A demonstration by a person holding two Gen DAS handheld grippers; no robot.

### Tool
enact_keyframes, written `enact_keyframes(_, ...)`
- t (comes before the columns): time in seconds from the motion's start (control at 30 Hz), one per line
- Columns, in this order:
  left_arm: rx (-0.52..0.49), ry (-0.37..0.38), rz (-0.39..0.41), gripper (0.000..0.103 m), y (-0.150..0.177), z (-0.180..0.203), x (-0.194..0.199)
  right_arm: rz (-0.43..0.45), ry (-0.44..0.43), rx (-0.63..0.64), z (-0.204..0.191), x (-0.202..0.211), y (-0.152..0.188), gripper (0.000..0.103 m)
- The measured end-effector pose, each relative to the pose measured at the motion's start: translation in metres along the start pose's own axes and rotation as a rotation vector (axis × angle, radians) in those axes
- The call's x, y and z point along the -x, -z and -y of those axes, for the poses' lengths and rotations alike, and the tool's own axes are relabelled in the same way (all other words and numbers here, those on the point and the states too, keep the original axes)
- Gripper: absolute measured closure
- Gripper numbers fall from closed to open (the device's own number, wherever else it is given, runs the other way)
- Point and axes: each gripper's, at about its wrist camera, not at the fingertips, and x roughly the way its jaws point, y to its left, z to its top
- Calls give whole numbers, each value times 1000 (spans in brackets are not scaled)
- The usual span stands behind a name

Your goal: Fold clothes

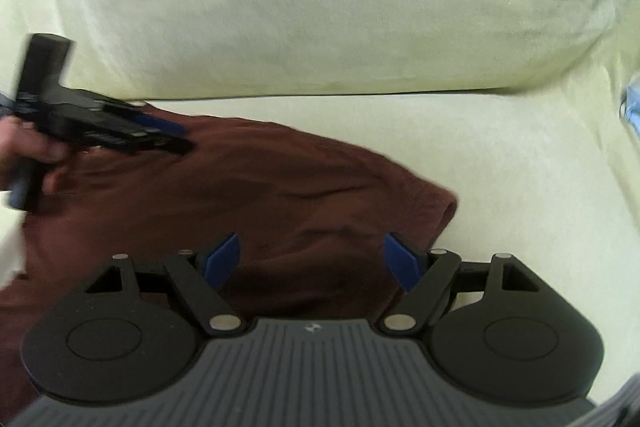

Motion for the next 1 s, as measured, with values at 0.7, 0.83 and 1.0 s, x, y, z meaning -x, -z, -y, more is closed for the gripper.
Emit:
enact_keyframes(0.7,-179,223,-82,52,26,133,23,-64,-46,-105,-29,87,76,26)
enact_keyframes(0.83,-221,170,-135,52,38,148,5,-138,7,-115,-24,84,96,28)
enact_keyframes(1.0,-186,123,-106,52,37,142,18,-36,4,-169,2,110,78,29)
